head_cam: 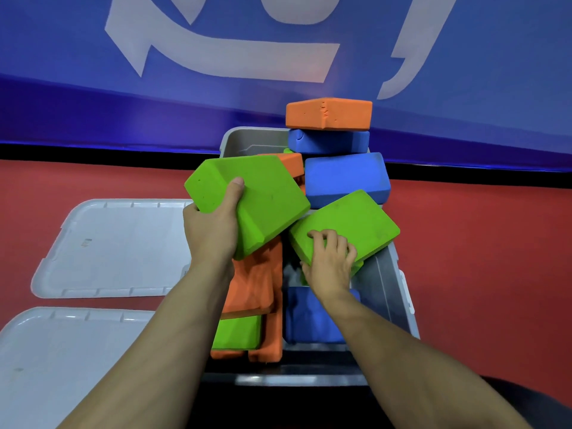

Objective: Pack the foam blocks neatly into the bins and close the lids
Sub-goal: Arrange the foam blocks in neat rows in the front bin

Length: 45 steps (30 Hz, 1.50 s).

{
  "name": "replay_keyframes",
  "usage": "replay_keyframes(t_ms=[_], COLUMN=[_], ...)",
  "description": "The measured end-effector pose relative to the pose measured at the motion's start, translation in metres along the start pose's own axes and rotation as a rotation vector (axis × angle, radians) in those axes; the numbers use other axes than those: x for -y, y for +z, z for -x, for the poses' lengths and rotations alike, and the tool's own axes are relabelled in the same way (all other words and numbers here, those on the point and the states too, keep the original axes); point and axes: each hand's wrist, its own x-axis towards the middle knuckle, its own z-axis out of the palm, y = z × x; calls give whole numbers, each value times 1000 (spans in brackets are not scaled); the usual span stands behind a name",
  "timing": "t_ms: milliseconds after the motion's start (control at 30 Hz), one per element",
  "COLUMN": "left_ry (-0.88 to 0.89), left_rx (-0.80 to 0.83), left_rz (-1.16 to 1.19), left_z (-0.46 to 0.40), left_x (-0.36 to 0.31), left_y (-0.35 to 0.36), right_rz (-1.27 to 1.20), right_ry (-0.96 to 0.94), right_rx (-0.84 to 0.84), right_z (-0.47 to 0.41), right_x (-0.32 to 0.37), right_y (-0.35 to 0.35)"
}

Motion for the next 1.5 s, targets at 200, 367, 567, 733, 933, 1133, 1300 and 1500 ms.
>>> replay_keyframes(t_ms=[200,367,567,733,933,1133,1300,1500], left_ry=[-45,-44,-43,-36,-4,23,28,40], left_rx=[14,34,24,25,53,110,126,140], left_rz=[-7,-7,8,-3,-40,-45,-57,-62], left_z=[0,6,13,13,5,2,1,4], left_x=[2,4,3,6,12,16,15,13], left_y=[4,7,9,11,13,14,17,20], right_rz=[-140,-262,-338,-372,-542,-693,-607,-454], right_ry=[-52,-159,-14,404,786,986,1085,1103], right_rx=[84,119,24,205,529,703,719,854], right_z=[5,9,39,71,90,84,83,73], right_x=[-21,-38,-71,-103,-132,-157,-143,-127], right_y=[24,15,-5,6,72,139,134,116])
